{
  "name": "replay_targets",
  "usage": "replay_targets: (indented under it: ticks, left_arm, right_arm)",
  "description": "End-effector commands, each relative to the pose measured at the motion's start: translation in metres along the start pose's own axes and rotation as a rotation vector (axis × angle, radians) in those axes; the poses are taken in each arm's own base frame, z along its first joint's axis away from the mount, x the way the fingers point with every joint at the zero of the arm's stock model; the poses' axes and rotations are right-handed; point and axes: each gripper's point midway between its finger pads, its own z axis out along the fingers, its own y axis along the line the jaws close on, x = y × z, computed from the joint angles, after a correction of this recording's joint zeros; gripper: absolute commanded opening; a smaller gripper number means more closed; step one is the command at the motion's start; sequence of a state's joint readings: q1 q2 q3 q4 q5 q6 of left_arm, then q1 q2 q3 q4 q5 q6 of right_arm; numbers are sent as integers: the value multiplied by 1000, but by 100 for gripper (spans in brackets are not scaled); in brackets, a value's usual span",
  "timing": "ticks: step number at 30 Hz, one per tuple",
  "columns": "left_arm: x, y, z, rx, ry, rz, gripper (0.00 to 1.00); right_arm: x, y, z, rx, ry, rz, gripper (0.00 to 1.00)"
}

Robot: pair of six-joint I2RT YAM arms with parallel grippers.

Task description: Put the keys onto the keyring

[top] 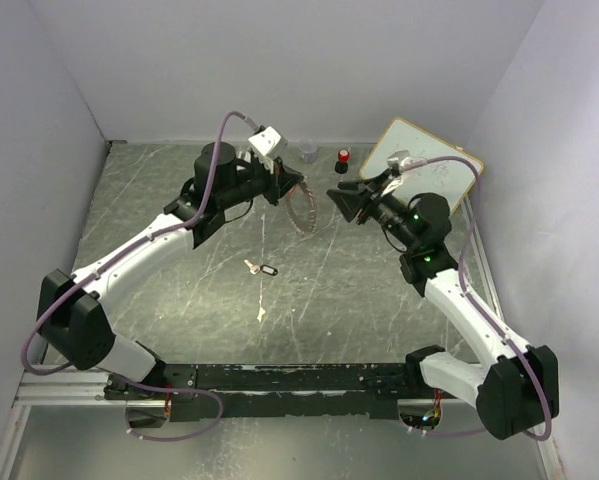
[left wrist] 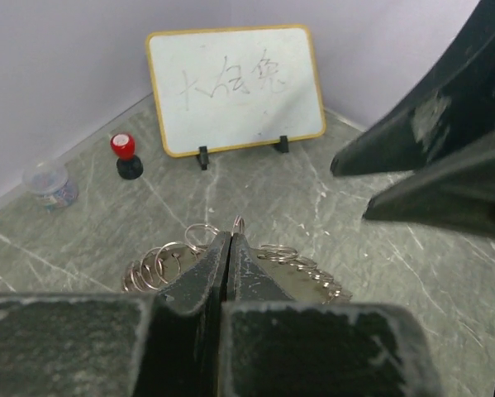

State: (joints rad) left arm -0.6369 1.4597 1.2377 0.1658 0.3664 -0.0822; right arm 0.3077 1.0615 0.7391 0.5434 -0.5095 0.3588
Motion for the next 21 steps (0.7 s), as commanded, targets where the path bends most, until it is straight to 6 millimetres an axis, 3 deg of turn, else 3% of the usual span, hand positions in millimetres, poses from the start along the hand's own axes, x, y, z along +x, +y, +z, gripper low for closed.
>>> replay_targets:
  ticks: [1,7,21]
  left_arm:
    - [7,7,10,-81,87,-10,7]
    - [18,2,22,-96,182,-18,7]
    - [22,-8,29,-58,270,-36,7]
  right_arm:
    - [41,-11,7,97,162,19,40]
    - [51,3,19,81,176,11,43]
    - [89,-9,31,111,266,-1,47]
